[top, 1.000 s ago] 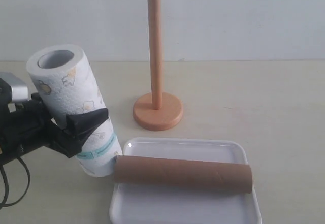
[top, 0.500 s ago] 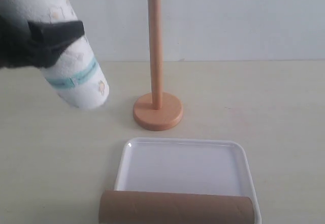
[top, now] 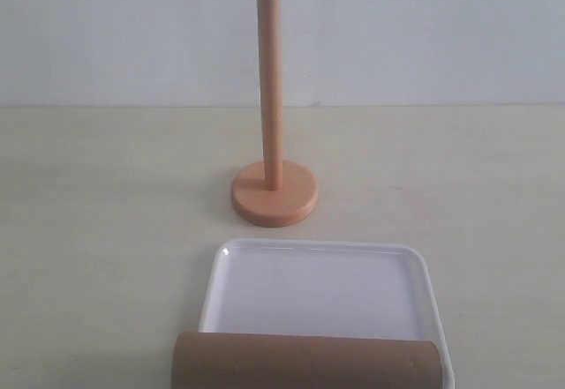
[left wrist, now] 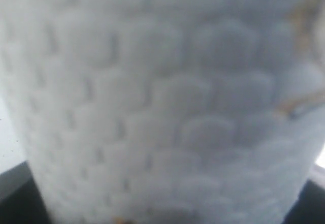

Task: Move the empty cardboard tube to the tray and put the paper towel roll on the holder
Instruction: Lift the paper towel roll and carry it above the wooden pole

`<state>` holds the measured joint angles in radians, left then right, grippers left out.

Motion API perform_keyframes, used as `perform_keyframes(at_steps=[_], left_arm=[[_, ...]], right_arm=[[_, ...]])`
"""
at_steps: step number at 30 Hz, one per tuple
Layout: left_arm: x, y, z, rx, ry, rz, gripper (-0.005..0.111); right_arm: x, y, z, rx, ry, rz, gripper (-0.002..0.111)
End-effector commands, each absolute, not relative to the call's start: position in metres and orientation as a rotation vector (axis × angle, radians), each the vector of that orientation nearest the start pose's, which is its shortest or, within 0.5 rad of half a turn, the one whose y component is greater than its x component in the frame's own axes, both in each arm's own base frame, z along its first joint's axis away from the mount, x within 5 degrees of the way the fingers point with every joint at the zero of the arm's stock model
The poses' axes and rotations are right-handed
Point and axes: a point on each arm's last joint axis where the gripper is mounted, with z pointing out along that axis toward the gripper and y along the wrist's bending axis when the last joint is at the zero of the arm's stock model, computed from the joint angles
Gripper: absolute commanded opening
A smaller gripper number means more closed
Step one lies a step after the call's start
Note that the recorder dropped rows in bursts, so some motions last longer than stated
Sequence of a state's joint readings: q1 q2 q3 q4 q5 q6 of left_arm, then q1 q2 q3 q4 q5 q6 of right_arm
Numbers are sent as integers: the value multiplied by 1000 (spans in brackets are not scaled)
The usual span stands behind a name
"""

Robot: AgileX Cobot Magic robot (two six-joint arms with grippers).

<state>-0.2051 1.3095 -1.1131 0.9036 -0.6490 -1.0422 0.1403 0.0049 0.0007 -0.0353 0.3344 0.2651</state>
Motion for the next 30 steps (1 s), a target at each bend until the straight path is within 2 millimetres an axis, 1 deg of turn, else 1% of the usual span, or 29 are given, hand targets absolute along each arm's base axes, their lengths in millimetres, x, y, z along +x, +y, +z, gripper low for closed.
perform_keyframes(at_steps=[1, 4, 8, 13, 18, 23, 28, 30], left_arm=[[283, -108, 431, 442, 1203, -747, 4], [285, -110, 431, 467, 1184, -763, 4], [291, -112, 430, 490, 1170, -737, 4], [306, -116, 425, 504, 1187, -730, 4], [311, -132, 425, 587, 1151, -700, 4], [316, -148, 428, 615, 1140, -712, 4], [325, -155, 427, 641, 1166, -639, 4], [329, -157, 424, 639, 1168, -648, 4]], right_arm=[[54, 6, 184, 90, 1814, 250, 0], [54, 6, 184, 90, 1814, 250, 0], [54, 6, 184, 88, 1814, 248, 0], [54, 6, 184, 90, 1814, 250, 0], [54, 6, 184, 90, 1814, 250, 0], [54, 6, 184, 90, 1814, 250, 0], [54, 6, 184, 90, 1814, 250, 0], [54, 6, 184, 90, 1814, 250, 0]])
